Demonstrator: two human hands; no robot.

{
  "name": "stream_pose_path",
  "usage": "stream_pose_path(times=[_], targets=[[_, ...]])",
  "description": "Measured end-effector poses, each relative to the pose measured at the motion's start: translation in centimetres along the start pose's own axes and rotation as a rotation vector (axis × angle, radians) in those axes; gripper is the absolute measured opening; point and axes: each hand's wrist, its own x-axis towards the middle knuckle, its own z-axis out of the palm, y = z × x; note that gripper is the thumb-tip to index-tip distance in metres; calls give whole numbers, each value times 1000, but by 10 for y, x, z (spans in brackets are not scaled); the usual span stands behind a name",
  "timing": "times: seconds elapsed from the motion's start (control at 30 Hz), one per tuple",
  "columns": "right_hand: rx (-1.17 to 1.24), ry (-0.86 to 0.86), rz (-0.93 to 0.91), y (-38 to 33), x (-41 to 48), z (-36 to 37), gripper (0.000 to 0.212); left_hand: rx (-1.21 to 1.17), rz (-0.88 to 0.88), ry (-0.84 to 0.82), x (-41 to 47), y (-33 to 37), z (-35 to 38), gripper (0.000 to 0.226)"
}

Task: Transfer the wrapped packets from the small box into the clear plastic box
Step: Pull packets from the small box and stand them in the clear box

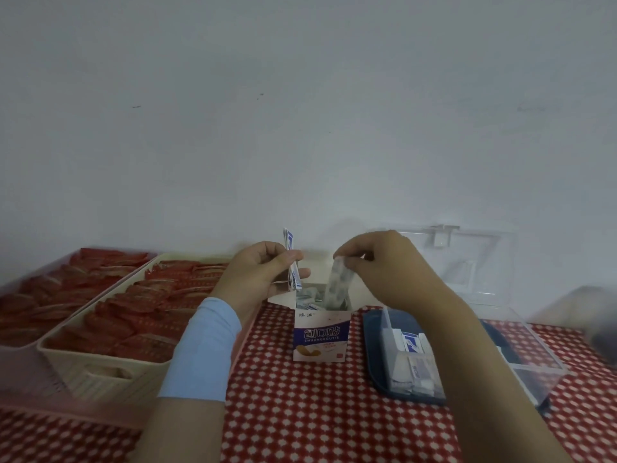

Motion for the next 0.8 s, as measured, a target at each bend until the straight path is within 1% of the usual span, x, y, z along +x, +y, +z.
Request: stream_pose_path(times=[0.07,0.13,0.2,0.27,0.33,0.43,0.5,0.63,0.73,0.8], targets=[[174,45,-46,-3,-2,-8,24,-71,-12,-40,-1,1,-1,12],[375,25,-98,-9,-6,-12,26,-162,-50,-123,-4,3,-2,20],[464,-18,-130,-14,-7,-9,26,-195,-78,-206,-6,4,-2,31],[459,-13,-151,-17,-7,-3,26,-200,-92,-277,-7,3,-1,40],[462,32,-158,-18,-6,4,27,-222,-119,-343,-8,2,2,44],[465,113,-172,-20,-5,12,26,-292,-139,-388,-11,2,8,36],[452,165,-153,-21,-5,17,24,-311,-133,-402,-11,1,10,36],[430,225,-103,-24,-6,26,26,-302,-114,-398,-8,-3,10,43],[360,269,-98,-23,-5,29,23,-291,-105,-376,-7,-3,11,40],[278,278,-111,-22,-6,30,27,-264,-86,-348,-4,-5,10,40]])
